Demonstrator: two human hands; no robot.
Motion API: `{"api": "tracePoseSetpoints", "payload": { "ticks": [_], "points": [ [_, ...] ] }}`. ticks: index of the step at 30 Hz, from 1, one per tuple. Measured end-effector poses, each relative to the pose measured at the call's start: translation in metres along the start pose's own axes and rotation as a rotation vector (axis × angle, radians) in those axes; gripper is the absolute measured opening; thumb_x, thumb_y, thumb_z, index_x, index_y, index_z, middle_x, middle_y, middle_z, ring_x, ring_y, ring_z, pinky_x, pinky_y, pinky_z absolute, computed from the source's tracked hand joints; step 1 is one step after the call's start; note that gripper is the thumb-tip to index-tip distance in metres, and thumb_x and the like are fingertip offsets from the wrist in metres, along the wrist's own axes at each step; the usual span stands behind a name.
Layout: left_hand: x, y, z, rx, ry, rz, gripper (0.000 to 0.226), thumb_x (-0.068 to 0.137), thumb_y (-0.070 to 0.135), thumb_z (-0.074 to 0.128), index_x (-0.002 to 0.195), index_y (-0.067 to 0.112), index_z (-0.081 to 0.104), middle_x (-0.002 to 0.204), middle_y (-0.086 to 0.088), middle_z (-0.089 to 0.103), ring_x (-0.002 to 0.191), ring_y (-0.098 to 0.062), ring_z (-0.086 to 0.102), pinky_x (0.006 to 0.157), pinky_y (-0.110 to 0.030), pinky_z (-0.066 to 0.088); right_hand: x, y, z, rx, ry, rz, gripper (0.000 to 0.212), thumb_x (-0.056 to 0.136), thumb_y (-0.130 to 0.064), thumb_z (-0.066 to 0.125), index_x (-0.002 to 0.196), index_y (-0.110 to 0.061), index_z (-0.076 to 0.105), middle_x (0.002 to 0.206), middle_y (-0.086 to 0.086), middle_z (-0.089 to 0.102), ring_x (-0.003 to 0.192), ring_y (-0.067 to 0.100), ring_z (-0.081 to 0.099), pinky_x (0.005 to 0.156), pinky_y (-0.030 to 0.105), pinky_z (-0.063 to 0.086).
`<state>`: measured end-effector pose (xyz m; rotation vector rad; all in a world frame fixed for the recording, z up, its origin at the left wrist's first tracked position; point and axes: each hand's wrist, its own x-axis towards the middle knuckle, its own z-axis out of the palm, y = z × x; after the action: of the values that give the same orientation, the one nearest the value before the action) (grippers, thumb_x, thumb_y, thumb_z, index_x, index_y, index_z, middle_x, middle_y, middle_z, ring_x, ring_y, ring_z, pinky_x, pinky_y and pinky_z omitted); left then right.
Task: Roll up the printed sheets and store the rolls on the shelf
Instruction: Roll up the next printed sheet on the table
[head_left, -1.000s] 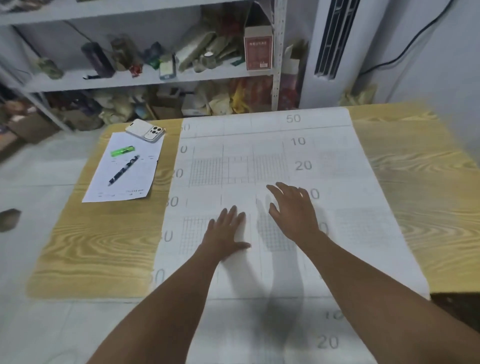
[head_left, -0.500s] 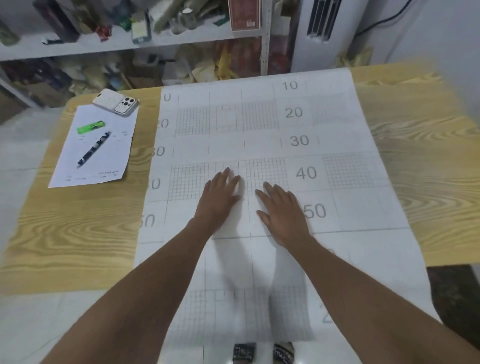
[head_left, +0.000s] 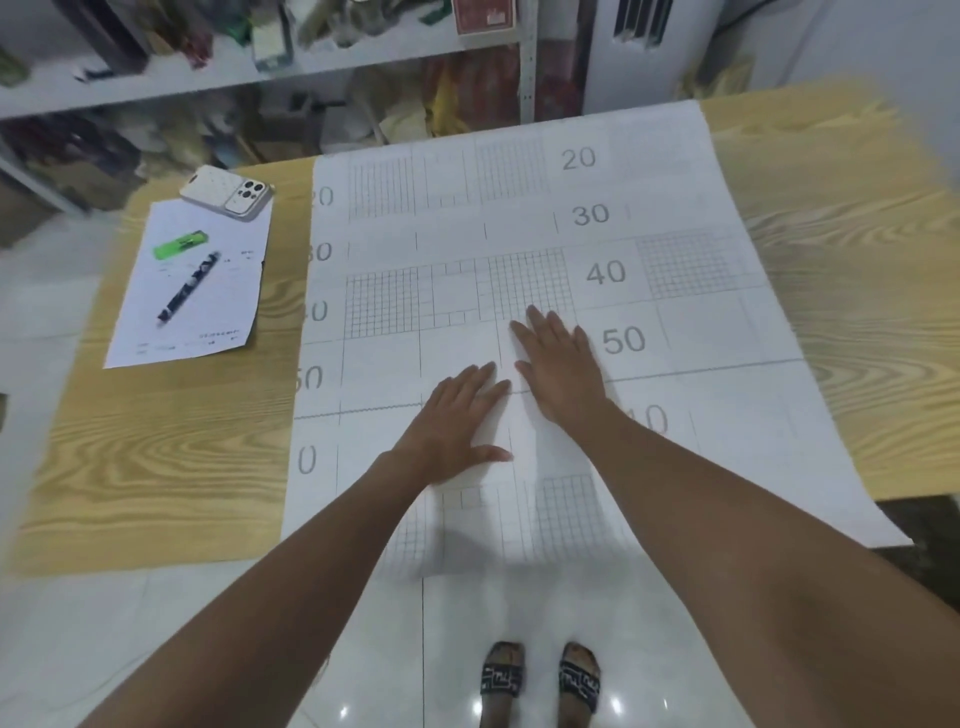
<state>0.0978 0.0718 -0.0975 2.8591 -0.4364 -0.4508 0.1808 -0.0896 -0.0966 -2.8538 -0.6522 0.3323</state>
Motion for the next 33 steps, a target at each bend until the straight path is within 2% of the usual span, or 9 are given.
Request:
{"api": "tracePoseSetpoints", "payload": {
  "ticks": [3, 7, 10, 14, 17, 20, 24, 28, 33],
  "points": [
    [0.017, -0.004, -0.006, -0.010, 0.011, -0.026, 0.080, 0.086, 0.049, 0.052, 0.146, 0.021, 0.007, 0.155, -0.005, -0.005, 0.141, -0.021, -0.006, 0.113, -0.037, 0.000, -0.014, 0.007, -0.002, 0.048, 0.028, -0.024, 0.053, 0.099, -0.028, 0.037, 0.147, -0.019, 0.016, 0.157, 0.003, 0.007, 0.143, 0.022, 0.005, 0.115, 0.043, 0.008],
    [0.035, -0.004, -0.009, -0.077, 0.165, -0.039, 0.059, 0.088, 0.016, 0.059, 0.140, 0.014, 0.032, 0.151, -0.015, 0.018, 0.138, -0.030, 0.016, 0.112, -0.039, 0.017, -0.031, 0.017, -0.005, 0.097, -0.011, -0.093, 0.049, 0.099, -0.028, 0.038, 0.145, -0.019, 0.024, 0.157, 0.002, 0.012, 0.143, 0.021, 0.007, 0.115, 0.041, 0.009],
    [0.041, -0.002, -0.006, -0.145, 0.250, -0.063, 0.052, 0.086, 0.006, 0.059, 0.134, 0.013, 0.041, 0.147, -0.017, 0.028, 0.136, -0.032, 0.023, 0.111, -0.041, 0.023, -0.041, 0.017, -0.013, 0.246, -0.042, -0.117, 0.045, 0.099, -0.033, 0.038, 0.141, -0.020, 0.034, 0.153, 0.003, 0.026, 0.141, 0.021, 0.018, 0.114, 0.039, 0.016],
    [0.048, -0.003, -0.007, -0.166, 0.239, -0.081, 0.049, 0.087, 0.006, 0.058, 0.133, 0.014, 0.043, 0.148, -0.016, 0.027, 0.135, -0.032, 0.023, 0.110, -0.040, 0.023, -0.070, 0.015, -0.039, 0.527, -0.147, -0.150, 0.043, 0.093, -0.046, 0.047, 0.130, -0.025, 0.050, 0.135, -0.001, 0.051, 0.121, 0.013, 0.048, 0.101, 0.037, 0.038],
    [0.050, -0.004, -0.009, -0.163, 0.219, -0.087, 0.048, 0.087, 0.007, 0.058, 0.132, 0.014, 0.043, 0.148, -0.016, 0.027, 0.136, -0.031, 0.022, 0.110, -0.040, 0.021, -0.092, 0.020, -0.045, 0.471, -0.319, -0.177, 0.053, 0.080, -0.058, 0.058, 0.125, -0.031, 0.052, 0.138, -0.007, 0.045, 0.129, 0.006, 0.037, 0.103, 0.034, 0.033],
    [0.050, -0.002, -0.013, -0.171, 0.183, -0.102, 0.047, 0.089, 0.008, 0.055, 0.134, 0.012, 0.041, 0.149, -0.016, 0.024, 0.137, -0.030, 0.019, 0.111, -0.039, 0.019, -0.095, 0.026, -0.038, 0.338, -0.359, -0.239, 0.038, 0.085, -0.045, 0.061, 0.116, -0.024, 0.058, 0.142, -0.006, 0.043, 0.136, 0.009, 0.026, 0.105, 0.034, 0.030],
    [0.041, 0.008, -0.024, -0.219, 0.138, -0.147, 0.042, 0.092, 0.014, 0.049, 0.133, 0.011, 0.041, 0.147, -0.014, 0.030, 0.134, -0.028, 0.026, 0.109, -0.036, 0.021, -0.088, 0.022, -0.041, 0.342, -0.293, -0.206, 0.019, 0.090, -0.025, 0.057, 0.106, -0.016, 0.064, 0.112, -0.002, 0.065, 0.110, 0.017, 0.054, 0.090, 0.039, 0.044],
    [0.009, 0.026, -0.031, -0.233, 0.312, -0.101, 0.032, 0.094, 0.015, 0.046, 0.125, 0.010, 0.050, 0.127, -0.011, 0.054, 0.114, -0.028, 0.049, 0.095, -0.035, 0.036, -0.080, 0.021, -0.043, 0.441, -0.221, -0.063, 0.014, 0.083, -0.015, 0.064, 0.096, -0.020, 0.066, 0.093, -0.003, 0.072, 0.089, 0.015, 0.063, 0.082, 0.032, 0.049],
    [-0.036, 0.044, -0.017, 0.129, 0.475, 0.156, 0.028, 0.086, 0.028, 0.043, 0.110, 0.015, 0.053, 0.104, -0.005, 0.065, 0.096, -0.023, 0.055, 0.083, -0.035, 0.040, -0.071, 0.023, -0.048, 0.488, -0.229, -0.007, 0.017, 0.067, -0.022, 0.080, 0.078, -0.016, 0.069, 0.082, -0.002, 0.070, 0.078, 0.014, 0.062, 0.072, 0.031, 0.049]
  ]
}}
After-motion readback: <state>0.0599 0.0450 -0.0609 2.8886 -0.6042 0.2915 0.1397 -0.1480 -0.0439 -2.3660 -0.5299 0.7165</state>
